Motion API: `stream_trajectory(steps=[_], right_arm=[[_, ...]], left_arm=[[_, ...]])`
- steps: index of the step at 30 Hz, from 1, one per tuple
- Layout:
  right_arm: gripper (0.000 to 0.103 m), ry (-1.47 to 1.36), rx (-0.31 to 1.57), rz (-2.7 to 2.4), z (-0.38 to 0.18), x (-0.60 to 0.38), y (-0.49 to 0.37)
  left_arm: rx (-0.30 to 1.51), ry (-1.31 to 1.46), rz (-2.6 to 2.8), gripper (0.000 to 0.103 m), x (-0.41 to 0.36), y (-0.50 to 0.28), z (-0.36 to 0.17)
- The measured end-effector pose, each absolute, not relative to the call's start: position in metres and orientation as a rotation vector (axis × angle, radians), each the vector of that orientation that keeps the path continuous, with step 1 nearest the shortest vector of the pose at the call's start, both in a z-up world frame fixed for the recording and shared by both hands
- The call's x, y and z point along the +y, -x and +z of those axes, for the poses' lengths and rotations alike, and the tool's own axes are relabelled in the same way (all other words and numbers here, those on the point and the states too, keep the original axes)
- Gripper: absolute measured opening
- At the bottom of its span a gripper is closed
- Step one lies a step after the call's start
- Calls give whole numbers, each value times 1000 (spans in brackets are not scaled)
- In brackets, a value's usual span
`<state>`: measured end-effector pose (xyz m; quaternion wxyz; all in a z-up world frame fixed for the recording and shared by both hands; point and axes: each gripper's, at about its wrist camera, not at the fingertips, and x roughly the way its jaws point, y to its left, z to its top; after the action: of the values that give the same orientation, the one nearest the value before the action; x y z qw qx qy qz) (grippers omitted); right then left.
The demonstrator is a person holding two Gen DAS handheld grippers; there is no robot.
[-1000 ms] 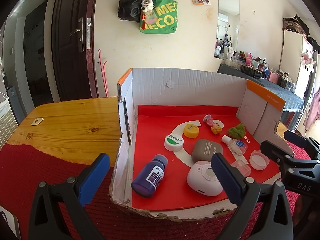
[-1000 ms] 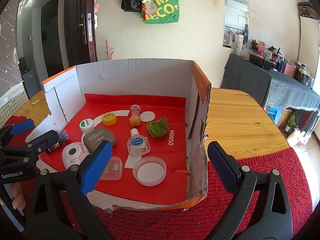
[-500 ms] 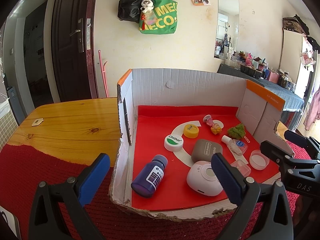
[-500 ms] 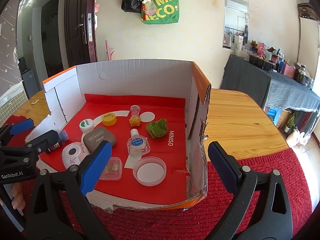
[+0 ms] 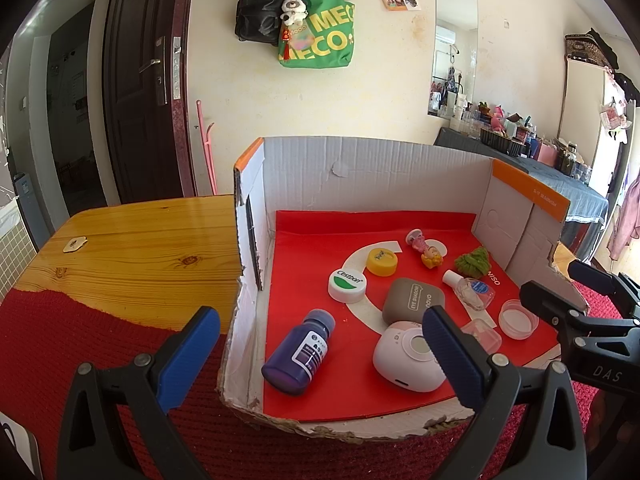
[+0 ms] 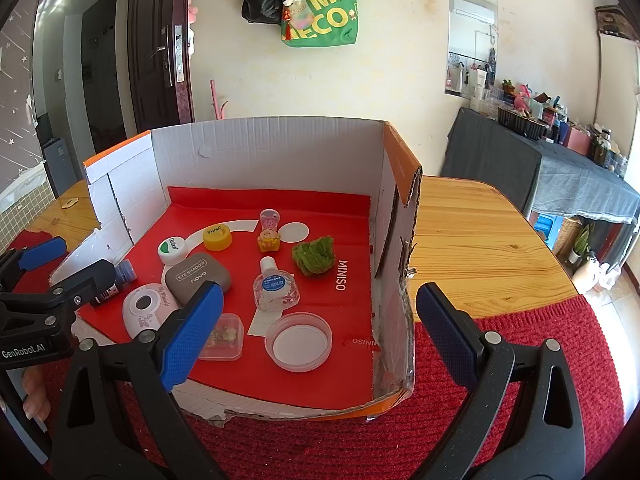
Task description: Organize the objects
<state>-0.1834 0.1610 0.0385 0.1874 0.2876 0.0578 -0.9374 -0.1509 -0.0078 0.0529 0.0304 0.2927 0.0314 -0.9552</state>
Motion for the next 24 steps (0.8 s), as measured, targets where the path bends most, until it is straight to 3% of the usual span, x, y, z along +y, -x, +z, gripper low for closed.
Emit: stream_trajectory(steps=[24], right_arm=[[99, -813, 163, -2637, 38, 163, 184]], left_arm=[[97, -900, -2941, 103, -8, 151, 53]])
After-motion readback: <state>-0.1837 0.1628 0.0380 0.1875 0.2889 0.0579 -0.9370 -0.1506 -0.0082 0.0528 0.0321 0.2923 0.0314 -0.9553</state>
